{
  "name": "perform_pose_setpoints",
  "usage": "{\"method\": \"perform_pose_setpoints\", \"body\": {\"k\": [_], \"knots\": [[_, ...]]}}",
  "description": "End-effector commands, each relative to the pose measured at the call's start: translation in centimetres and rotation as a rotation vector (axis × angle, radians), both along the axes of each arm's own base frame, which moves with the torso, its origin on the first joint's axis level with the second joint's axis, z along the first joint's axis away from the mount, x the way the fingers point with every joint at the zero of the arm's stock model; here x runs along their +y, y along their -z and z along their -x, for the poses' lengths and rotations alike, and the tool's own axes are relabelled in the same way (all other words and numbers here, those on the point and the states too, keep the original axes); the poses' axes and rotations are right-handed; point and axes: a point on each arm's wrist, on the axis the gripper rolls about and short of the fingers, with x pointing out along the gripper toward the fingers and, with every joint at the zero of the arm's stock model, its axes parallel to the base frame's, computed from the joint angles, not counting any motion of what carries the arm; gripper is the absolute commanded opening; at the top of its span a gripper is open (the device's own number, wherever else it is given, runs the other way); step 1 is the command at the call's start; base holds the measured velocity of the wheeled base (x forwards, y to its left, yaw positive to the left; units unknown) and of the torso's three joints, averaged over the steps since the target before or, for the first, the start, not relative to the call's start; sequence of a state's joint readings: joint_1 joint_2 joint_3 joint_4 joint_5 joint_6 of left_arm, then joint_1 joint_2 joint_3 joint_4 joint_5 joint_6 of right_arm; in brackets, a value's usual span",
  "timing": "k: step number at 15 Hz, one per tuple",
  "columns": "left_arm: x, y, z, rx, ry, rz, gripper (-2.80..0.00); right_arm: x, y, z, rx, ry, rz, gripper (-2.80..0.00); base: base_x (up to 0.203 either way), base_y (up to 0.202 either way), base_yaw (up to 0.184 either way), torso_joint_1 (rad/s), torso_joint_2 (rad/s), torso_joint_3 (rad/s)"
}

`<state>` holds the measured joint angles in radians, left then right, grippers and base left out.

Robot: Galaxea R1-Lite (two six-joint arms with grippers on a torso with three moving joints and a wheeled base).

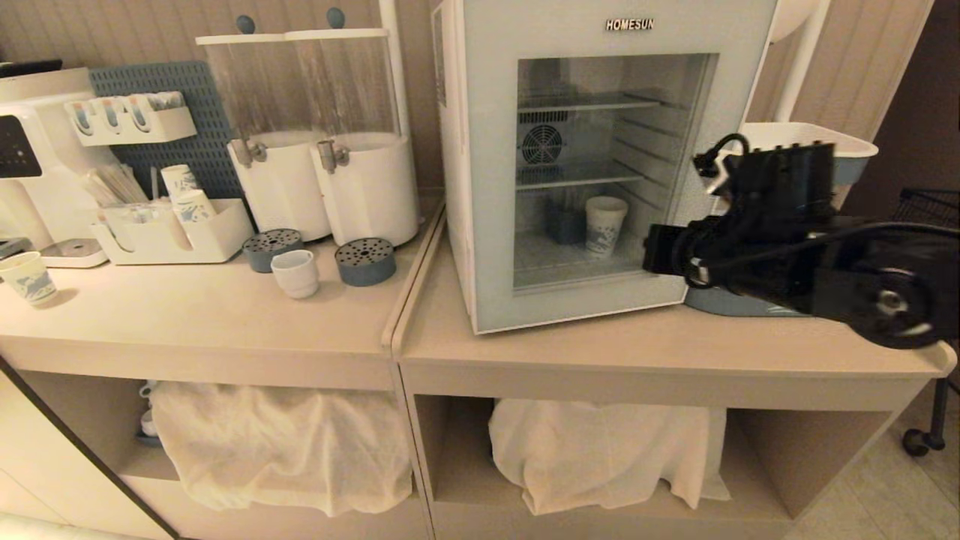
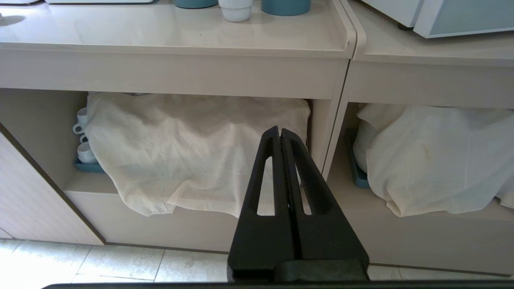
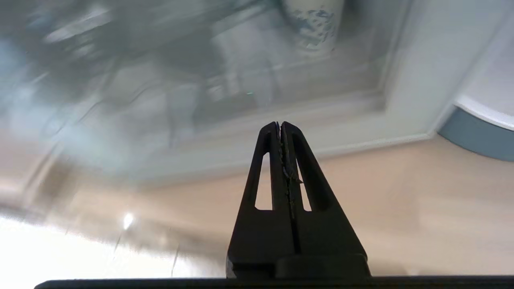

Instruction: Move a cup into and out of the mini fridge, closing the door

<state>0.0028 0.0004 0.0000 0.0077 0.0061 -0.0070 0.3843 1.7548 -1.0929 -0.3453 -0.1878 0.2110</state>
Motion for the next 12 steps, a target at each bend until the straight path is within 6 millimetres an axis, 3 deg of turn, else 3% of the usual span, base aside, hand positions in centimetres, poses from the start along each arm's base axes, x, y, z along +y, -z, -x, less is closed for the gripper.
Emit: {"method": "perform_pose_setpoints", "body": {"k": [1,4,7,10,12], "knots": [[0.0,0.0,0.0,0.000,0.000,0.001,-2.80,-3.4,-5.3,8.7,-0.169,-0.057,-0.036,-2.80,0.000,0.000,0.000,0.000,0.00,0.000],[0.0,0.0,0.0,0.000,0.000,0.001,-2.80,-7.6,-7.5,19.5,-0.288,-0.110,-0.041,-2.80,0.000,0.000,0.000,0.000,0.00,0.000],[0.0,0.0,0.0,0.000,0.000,0.001,-2.80,-12.0,-5.8,30.1,-0.295,-0.079,-0.071,-2.80,0.000,0.000,0.000,0.000,0.00,0.000],[0.0,0.0,0.0,0.000,0.000,0.001,-2.80,-13.6,-1.0,36.7,-0.163,0.122,-0.066,-2.80,0.000,0.000,0.000,0.000,0.00,0.000],[0.0,0.0,0.0,0.000,0.000,0.001,-2.80,-13.5,1.3,38.2,0.013,0.199,-0.086,-2.80,0.000,0.000,0.000,0.000,0.00,0.000]]}}
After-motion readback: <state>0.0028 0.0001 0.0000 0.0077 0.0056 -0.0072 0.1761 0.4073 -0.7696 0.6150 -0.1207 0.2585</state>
